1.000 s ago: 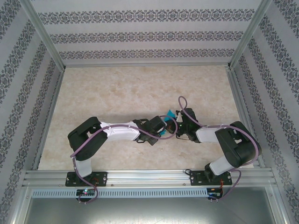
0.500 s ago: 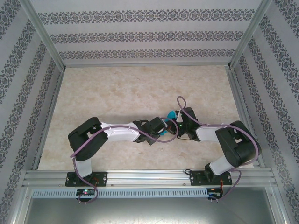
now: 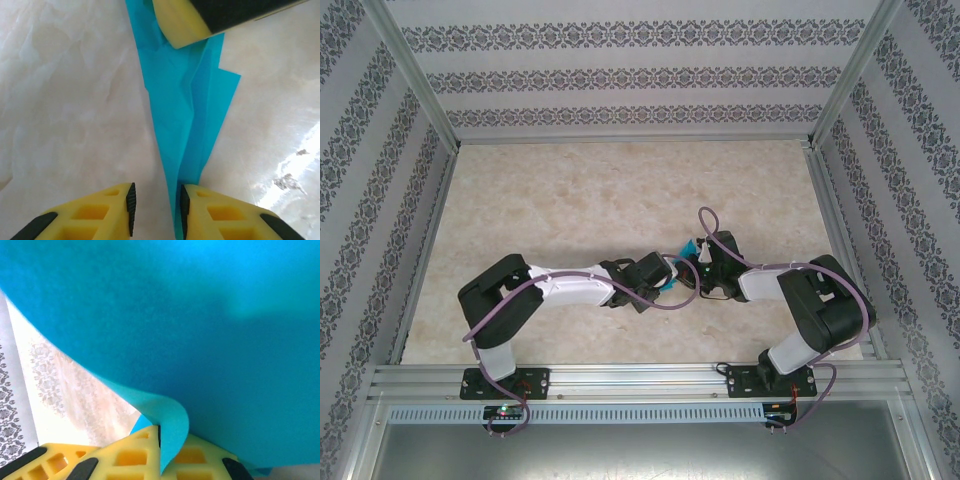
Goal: Fold a paper plane with a square sheet of paper (pick it up from the middle)
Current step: Fold the wing for the fifth time at the center of the table.
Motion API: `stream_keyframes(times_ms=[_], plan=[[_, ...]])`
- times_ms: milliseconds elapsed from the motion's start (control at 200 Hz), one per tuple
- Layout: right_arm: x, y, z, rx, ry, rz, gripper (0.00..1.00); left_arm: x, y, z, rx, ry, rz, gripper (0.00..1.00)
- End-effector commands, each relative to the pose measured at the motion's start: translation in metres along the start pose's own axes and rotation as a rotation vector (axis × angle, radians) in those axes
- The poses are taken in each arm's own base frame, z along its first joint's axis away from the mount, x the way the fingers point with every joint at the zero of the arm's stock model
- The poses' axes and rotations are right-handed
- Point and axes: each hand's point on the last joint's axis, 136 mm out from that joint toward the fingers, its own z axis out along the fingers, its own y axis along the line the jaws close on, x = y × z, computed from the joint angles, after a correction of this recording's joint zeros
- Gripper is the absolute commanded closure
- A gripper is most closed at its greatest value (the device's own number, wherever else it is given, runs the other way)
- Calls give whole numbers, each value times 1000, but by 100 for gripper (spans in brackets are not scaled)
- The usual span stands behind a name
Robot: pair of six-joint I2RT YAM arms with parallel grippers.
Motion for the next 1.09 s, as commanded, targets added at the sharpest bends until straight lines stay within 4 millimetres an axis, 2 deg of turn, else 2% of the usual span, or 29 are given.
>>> stream_keyframes(times_ms=[0, 230, 360, 540, 749, 924, 1089], plan=[[3, -19, 0, 57, -4, -2, 98, -4, -7, -21, 46, -17, 12, 64], [5, -23, 0, 63, 4, -7, 98, -16, -13, -49, 125, -45, -40, 58], [8, -24, 2, 64, 11, -13, 98, -33, -5, -58, 195, -90, -198, 62], [9, -25, 5, 61, 20, -10, 98, -52, -13, -46, 314, -110, -339, 76], [9, -25, 4, 60, 20, -13, 98, -52, -31, -17, 393, -57, -361, 83], [10, -25, 5, 52, 24, -13, 98, -48, -25, -2, 402, -51, -399, 86], [10, -24, 4, 51, 24, -14, 98, -53, -19, -3, 451, -92, -463, 87]])
